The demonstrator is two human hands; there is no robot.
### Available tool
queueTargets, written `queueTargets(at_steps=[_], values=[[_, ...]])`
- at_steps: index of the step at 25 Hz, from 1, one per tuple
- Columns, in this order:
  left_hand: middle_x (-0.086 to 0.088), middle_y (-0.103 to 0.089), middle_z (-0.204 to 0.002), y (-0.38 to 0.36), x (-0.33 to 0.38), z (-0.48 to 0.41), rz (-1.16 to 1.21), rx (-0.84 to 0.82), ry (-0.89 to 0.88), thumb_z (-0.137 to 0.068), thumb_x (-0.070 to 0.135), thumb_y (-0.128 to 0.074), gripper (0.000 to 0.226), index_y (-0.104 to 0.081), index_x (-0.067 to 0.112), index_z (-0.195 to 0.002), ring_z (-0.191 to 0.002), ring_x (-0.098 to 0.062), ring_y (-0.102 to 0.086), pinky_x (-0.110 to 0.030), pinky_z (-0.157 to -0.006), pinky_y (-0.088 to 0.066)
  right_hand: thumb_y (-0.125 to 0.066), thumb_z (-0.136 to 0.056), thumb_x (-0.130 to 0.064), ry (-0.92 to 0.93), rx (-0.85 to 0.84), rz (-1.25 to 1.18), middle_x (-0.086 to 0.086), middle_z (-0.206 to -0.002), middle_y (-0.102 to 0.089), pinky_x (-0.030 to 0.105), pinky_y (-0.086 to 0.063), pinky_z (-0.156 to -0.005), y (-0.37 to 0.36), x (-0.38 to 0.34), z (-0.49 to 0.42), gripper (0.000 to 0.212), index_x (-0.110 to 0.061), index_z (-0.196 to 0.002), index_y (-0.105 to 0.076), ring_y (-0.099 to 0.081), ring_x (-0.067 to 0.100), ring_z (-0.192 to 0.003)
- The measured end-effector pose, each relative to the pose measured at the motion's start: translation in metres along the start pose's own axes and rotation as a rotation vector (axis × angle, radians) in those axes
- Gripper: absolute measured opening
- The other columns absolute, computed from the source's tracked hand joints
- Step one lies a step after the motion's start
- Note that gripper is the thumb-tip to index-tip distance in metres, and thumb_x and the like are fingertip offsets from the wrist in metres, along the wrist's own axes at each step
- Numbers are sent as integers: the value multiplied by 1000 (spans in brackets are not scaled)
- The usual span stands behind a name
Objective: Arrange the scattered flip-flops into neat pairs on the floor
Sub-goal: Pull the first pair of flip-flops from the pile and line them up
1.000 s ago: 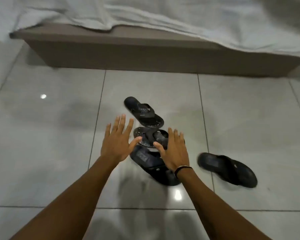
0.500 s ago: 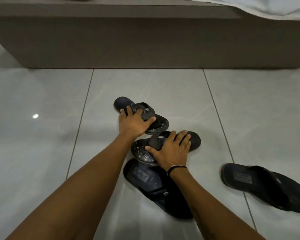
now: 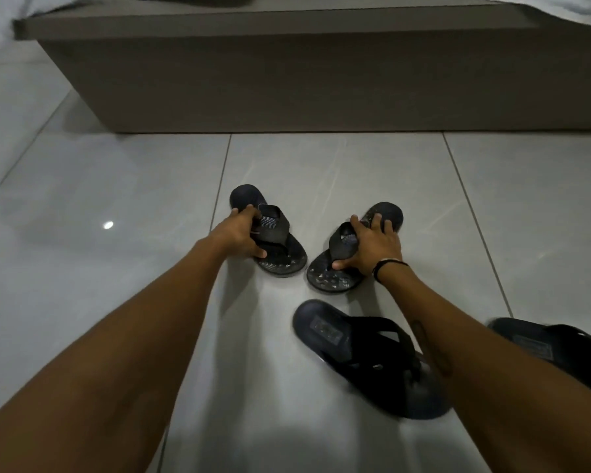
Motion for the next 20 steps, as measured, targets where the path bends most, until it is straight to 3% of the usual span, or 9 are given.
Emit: queueTargets(at_steps=[3,6,9,13,20], values=[[-9,-14,-171,0,-27,15,-117,-107,-93,-70,19,-92,123,-12,22,-164,-155,-35,-23,-45,-124,-28,-88,-65,-62,88,-42,20,22,-172,1,58,-9,-128,1,-36,-16,128,-32,-164,-13,1,49,-157],[-6,-5,-173,-7,-37,35,-171,-119,-197,-70,15,-92,125,-9,17,-164,-159,-29,-8,-42,-128,-18,-95,-59,-54,264,-75,27,19,-172,-4,54,-12,-129,-15,-90,-12,143,-18,-165,-7,-3,45,-158],[-8,0,-174,-13,-38,46,-298,-154,-278,-66,14,-94,133,-4,12,-164,-159,-27,-5,-36,-127,-15,-100,-51,-47,416,-127,35,17,-172,-8,47,-16,-128,-39,-133,2,152,-8,-164,-5,-5,40,-159],[-10,3,-173,-14,-38,51,-421,-170,-332,-64,23,-96,134,-7,10,-163,-159,-28,-6,-37,-128,-15,-96,-55,-55,542,-149,171,17,-173,-3,47,-11,-129,-57,-150,14,149,-9,-164,-5,-2,40,-159],[-11,-6,-173,-18,-43,60,-441,-92,-323,-57,40,-97,135,-18,11,-162,-157,-33,-14,-42,-126,-24,-93,-58,-57,605,-214,228,14,-174,3,44,-6,-130,-67,-144,34,148,-12,-165,0,5,36,-160]])
Point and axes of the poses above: each hand's wrist, its own z-axis away from the middle knuckle, its own y-axis out of the back of the hand, x = y × z, the point moved 9 cm from there along -z, towards the middle knuckle
